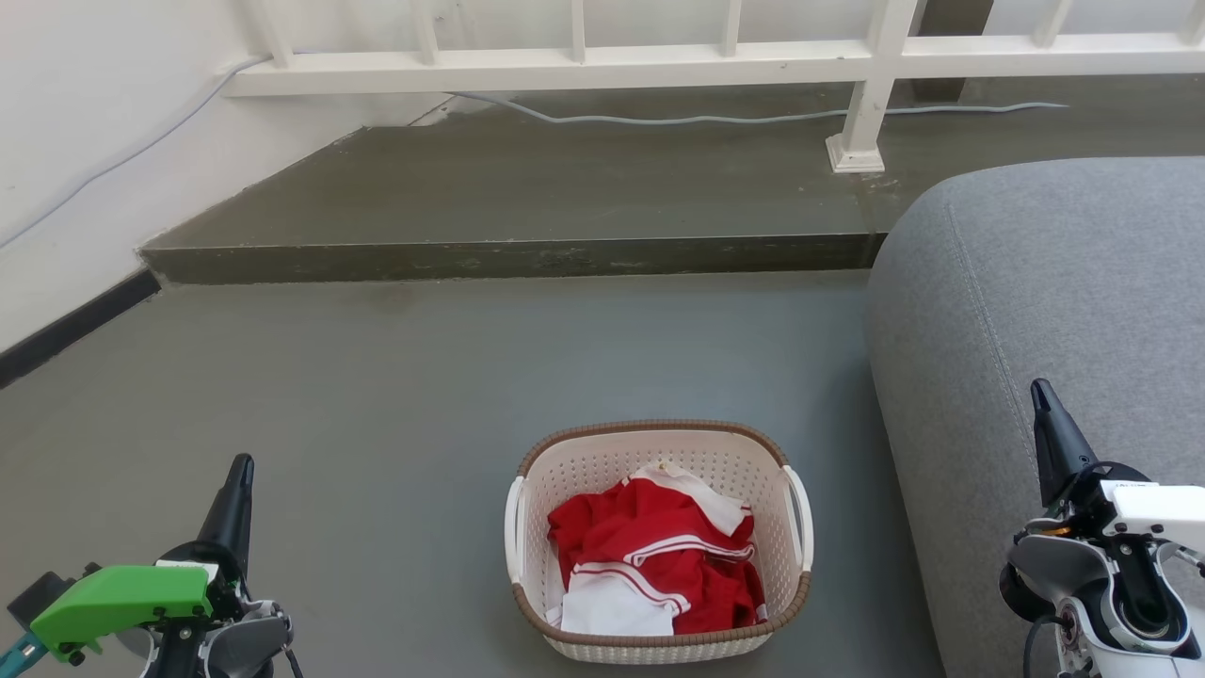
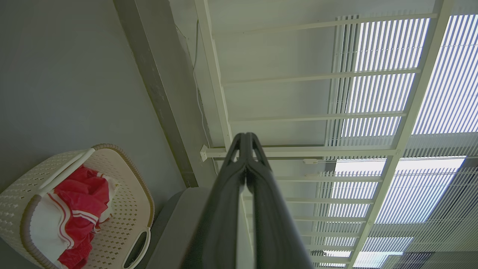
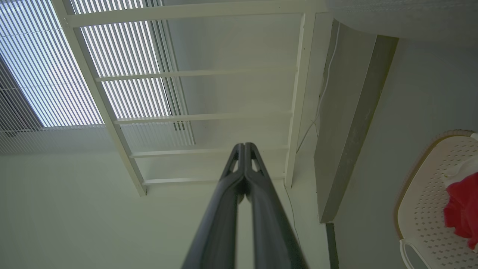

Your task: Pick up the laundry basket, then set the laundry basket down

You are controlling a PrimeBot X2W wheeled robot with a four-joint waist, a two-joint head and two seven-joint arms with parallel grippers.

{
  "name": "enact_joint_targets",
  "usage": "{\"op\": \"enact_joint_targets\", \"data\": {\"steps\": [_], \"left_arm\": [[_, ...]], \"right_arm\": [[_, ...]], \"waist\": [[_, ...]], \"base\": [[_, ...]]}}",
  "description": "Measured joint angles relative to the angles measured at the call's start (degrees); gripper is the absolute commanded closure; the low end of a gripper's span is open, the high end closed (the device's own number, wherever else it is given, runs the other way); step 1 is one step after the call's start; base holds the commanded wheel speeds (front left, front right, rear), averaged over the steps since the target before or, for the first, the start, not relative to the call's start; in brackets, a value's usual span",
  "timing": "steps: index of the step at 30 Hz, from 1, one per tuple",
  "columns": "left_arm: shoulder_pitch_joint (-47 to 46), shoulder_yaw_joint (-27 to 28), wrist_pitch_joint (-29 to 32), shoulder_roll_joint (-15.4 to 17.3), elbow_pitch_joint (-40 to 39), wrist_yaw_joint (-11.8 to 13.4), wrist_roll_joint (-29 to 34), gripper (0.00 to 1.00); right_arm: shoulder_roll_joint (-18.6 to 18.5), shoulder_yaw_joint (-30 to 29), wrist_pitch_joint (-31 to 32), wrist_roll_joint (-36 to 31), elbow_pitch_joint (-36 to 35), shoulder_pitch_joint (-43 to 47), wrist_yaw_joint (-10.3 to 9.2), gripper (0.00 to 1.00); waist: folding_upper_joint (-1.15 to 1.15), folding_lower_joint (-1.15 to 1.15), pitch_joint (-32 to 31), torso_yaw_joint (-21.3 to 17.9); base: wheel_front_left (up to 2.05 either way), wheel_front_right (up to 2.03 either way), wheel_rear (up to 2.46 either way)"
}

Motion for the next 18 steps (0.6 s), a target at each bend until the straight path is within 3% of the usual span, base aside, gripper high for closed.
{"op": "enact_joint_targets", "data": {"steps": [18], "left_arm": [[0.0, -0.01, 0.0, 0.0, -0.09, 0.0, 0.0, 1.0]], "right_arm": [[0.01, 0.0, 0.0, 0.0, -0.08, 0.0, 0.29, 1.0]], "waist": [[0.0, 0.0, 0.0, 0.0]], "base": [[0.0, 0.0, 0.0]]}}
